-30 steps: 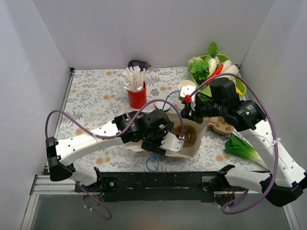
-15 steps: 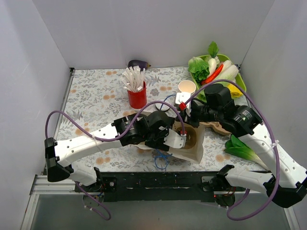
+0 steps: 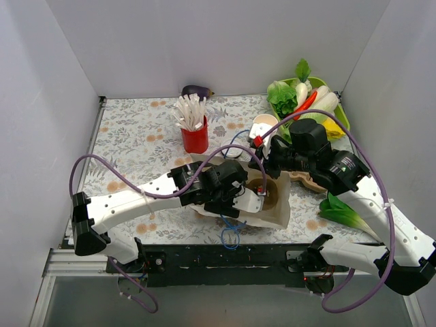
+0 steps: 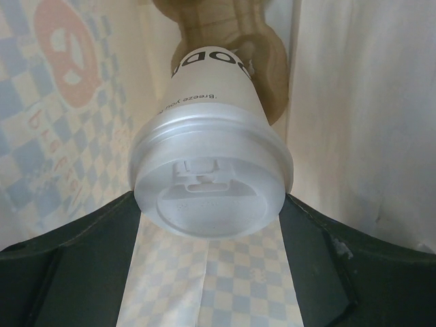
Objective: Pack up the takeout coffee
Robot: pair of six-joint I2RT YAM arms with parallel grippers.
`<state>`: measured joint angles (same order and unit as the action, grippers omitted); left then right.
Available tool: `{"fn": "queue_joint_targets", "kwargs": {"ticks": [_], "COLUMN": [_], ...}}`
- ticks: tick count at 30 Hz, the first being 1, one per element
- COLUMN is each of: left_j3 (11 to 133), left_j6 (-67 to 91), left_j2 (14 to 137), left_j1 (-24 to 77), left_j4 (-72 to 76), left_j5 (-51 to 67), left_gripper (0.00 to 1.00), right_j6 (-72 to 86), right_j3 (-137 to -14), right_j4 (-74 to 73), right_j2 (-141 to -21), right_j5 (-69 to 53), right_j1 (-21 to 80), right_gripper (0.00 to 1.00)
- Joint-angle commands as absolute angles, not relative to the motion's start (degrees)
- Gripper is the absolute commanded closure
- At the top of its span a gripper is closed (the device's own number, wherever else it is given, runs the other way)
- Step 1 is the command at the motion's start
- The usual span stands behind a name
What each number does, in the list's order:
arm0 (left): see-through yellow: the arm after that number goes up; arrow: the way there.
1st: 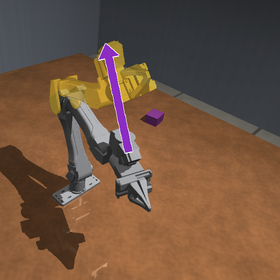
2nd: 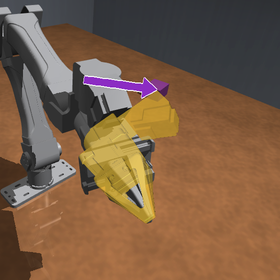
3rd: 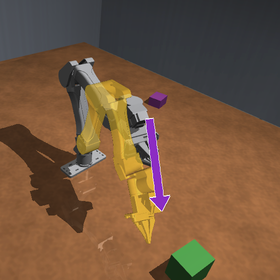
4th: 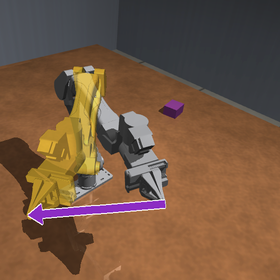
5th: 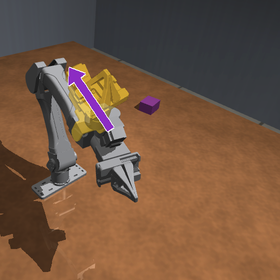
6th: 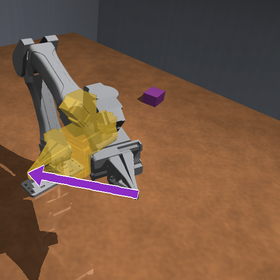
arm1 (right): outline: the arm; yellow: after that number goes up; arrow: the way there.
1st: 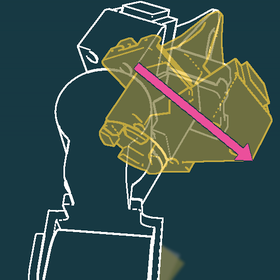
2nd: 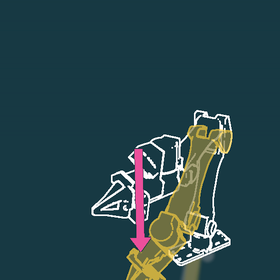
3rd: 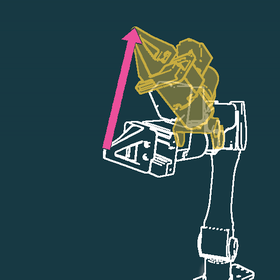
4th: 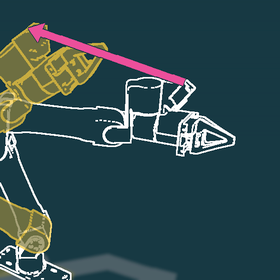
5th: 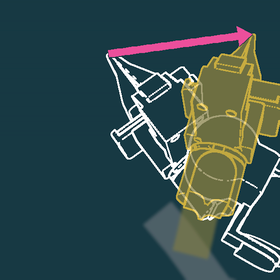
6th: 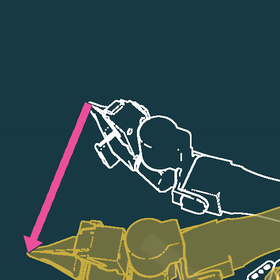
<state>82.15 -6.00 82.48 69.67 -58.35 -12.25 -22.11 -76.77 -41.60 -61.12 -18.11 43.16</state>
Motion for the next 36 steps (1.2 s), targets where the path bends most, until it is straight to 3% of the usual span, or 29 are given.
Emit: {"fn": "queue_joint_targets", "kwargs": {"ticks": [1, 12, 22, 36], "left_j3": [86.56, 86.66, 87.89, 80.25], "left_j6": [-4.75, 1.84, 12.21, 5.54], "left_j2": [84.19, 86.92, 86.75, 83.06], "left_j1": [69.96, 69.79, 67.24, 67.15], "left_j4": [-61.78, -62.58, -63.46, -57.84], "left_j5": [-10.02, -15.47, -10.28, -17.31], "left_gripper": [1.00, 1.00, 1.00, 1.00], "right_j6": [-18.46, -16.35, -15.64, -18.63], "right_j3": [-76.91, -70.58, -68.47, -64.43], "right_j4": [-37.97, -32.09, -30.32, -27.96], "right_j2": [-60.12, -55.90, -54.76, -50.19], "right_j5": [-18.46, -20.83, -21.97, -21.54], "right_j1": [43.42, 43.42, 43.42, 43.51], "right_gripper": [0.99, 0.99, 0.99, 0.99]}}
